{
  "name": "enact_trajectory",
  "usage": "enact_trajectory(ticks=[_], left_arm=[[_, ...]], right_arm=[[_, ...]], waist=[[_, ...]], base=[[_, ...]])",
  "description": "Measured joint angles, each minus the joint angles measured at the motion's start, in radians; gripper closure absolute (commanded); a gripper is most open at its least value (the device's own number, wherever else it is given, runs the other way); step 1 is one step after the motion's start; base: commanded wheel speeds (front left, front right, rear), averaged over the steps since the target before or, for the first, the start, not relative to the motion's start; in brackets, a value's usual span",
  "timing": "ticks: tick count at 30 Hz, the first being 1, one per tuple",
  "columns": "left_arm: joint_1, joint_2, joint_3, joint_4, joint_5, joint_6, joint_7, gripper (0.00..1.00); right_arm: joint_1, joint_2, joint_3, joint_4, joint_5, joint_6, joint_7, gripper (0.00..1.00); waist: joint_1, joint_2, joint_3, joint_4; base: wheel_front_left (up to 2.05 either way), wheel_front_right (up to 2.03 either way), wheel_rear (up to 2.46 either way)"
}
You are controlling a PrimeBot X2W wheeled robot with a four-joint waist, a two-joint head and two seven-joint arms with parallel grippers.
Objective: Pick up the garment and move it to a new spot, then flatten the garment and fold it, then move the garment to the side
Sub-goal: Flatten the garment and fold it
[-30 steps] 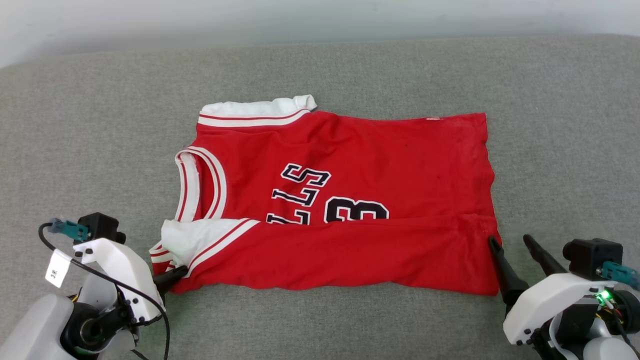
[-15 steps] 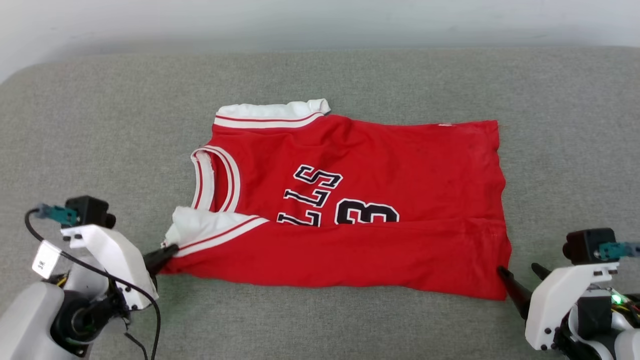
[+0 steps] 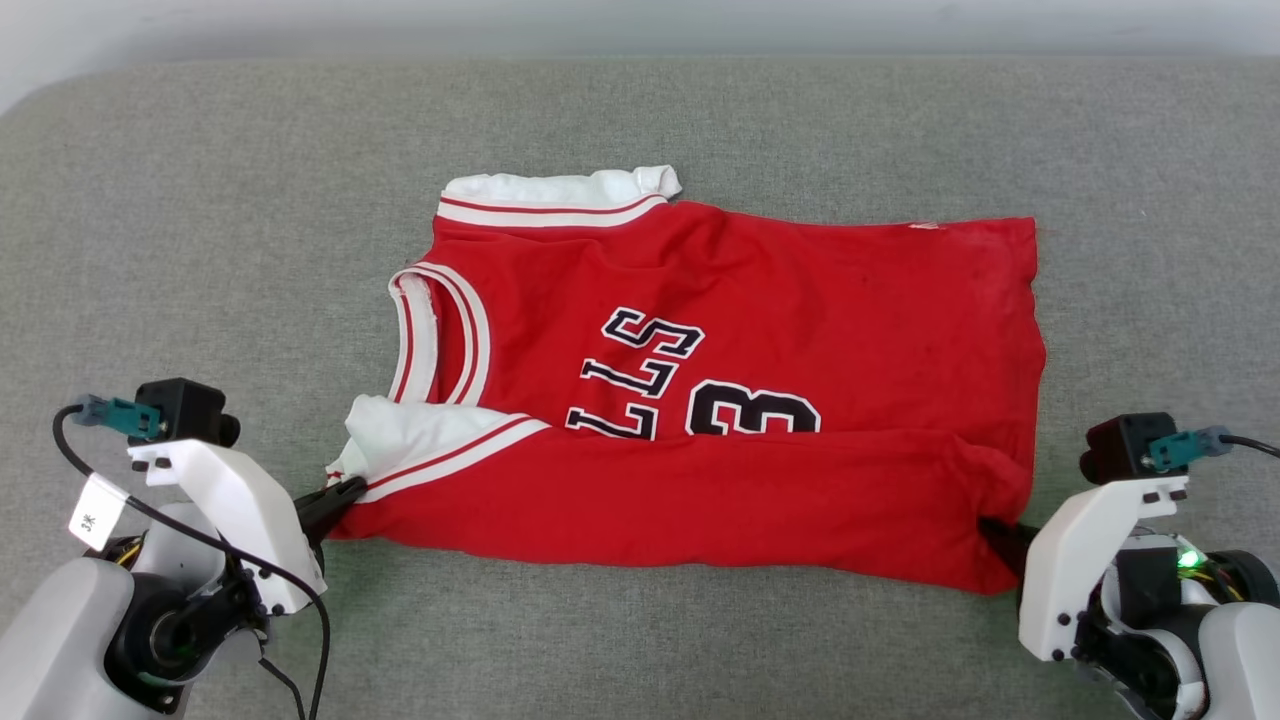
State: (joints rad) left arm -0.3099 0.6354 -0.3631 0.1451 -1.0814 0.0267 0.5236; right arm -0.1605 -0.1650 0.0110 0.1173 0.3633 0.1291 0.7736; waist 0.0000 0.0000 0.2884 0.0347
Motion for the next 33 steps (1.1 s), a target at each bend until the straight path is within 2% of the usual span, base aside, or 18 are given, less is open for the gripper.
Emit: enact_trajectory(ticks=[9,14,26,30,33], left_arm=[[0.048,-0.016,-0.016,0.021,-0.025,0.020,0.026,1.00],[0.119,0.000,-0.007,-0.011,-0.033,0.056,0.024,1.00],[0.371,0.040,0.012,-0.154,-0.075,0.177,0.030,1.00],[0.429,0.036,0.006,-0.174,-0.077,0.185,0.016,1.00],[0.435,0.009,0.001,-0.164,-0.074,0.182,-0.013,1.00]], right_arm=[[0.012,-0.001,0.009,-0.024,0.026,0.002,-0.008,1.00],[0.078,-0.017,0.000,-0.068,0.025,0.002,0.002,1.00],[0.256,-0.031,-0.012,-0.152,0.040,0.002,0.068,1.00],[0.307,-0.021,-0.026,-0.163,0.043,0.002,0.073,1.00],[0.332,-0.002,-0.033,-0.158,0.040,0.002,0.057,1.00]], waist=[[0.0001,0.0000,-0.051,-0.003],[0.0001,0.0000,-0.108,-0.004],[-0.0001,0.0000,-0.253,0.009],[-0.0001,0.0000,-0.276,0.021],[-0.0001,0.0000,-0.280,0.027]], base=[[0.00,0.00,0.00],[0.00,0.00,0.00],[0.00,0.00,0.00],[0.00,0.00,0.00],[0.00,0.00,0.00]])
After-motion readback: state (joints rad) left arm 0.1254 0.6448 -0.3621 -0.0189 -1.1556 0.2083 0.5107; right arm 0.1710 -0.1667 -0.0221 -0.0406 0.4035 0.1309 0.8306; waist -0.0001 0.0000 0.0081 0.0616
